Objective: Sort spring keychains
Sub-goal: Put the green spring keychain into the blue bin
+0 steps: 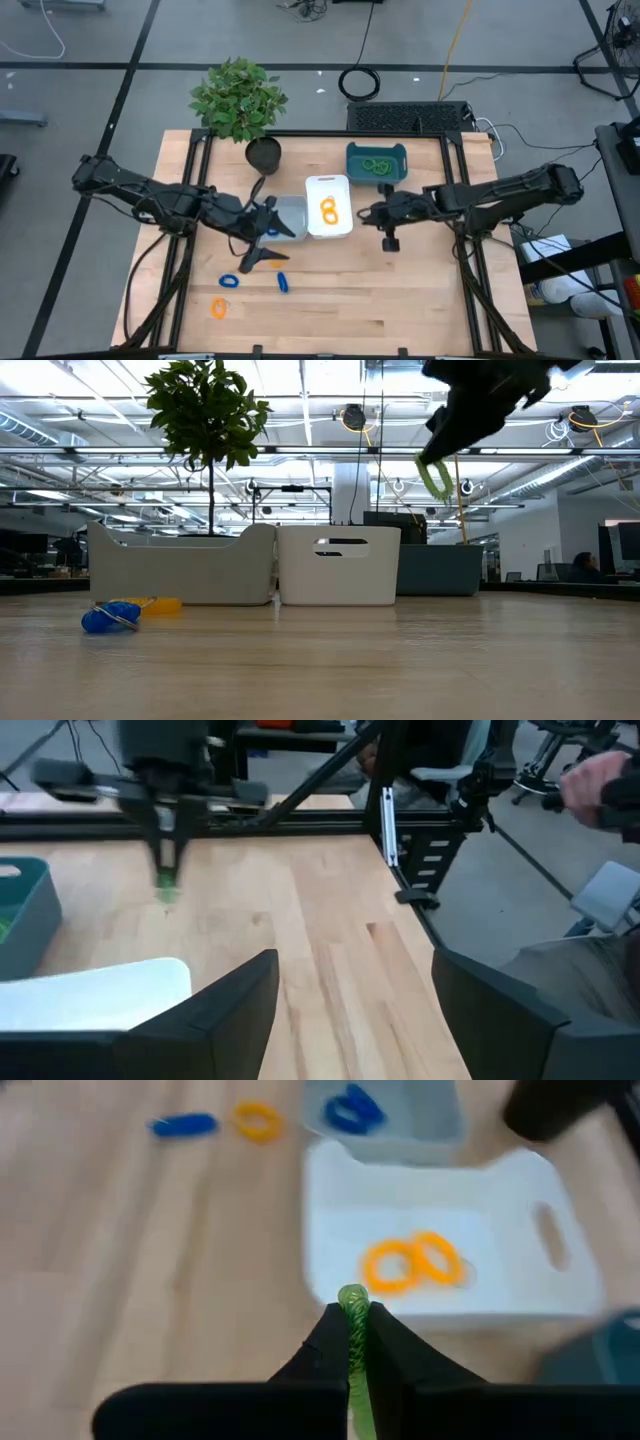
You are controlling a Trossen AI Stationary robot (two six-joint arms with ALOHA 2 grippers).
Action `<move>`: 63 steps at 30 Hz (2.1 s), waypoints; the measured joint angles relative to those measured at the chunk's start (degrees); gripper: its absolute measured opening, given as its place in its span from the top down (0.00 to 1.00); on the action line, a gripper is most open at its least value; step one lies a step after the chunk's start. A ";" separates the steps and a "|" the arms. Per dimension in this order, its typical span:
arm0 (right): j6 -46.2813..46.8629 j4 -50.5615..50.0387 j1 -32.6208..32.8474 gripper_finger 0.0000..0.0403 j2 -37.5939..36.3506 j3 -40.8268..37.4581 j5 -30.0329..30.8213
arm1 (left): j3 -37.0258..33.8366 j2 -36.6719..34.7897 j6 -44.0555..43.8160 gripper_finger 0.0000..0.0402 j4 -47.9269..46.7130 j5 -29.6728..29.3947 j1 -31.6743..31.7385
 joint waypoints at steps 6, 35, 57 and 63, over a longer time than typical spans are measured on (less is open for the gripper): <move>-4.67 -4.32 -9.70 1.00 0.00 0.22 -0.23 | 0.00 0.02 -1.13 0.34 -0.41 0.05 -0.67; -29.77 -36.70 -37.04 1.00 22.73 37.29 -4.56 | 0.00 0.02 -2.08 0.34 -1.22 -1.09 -0.56; -33.89 -30.93 -41.15 1.00 38.06 36.89 -7.57 | 0.00 0.07 -3.40 0.34 -2.49 -1.11 -0.56; -34.24 -27.63 -41.14 1.00 40.54 33.74 -7.85 | 0.00 0.07 -3.24 0.34 -2.47 -1.15 -0.56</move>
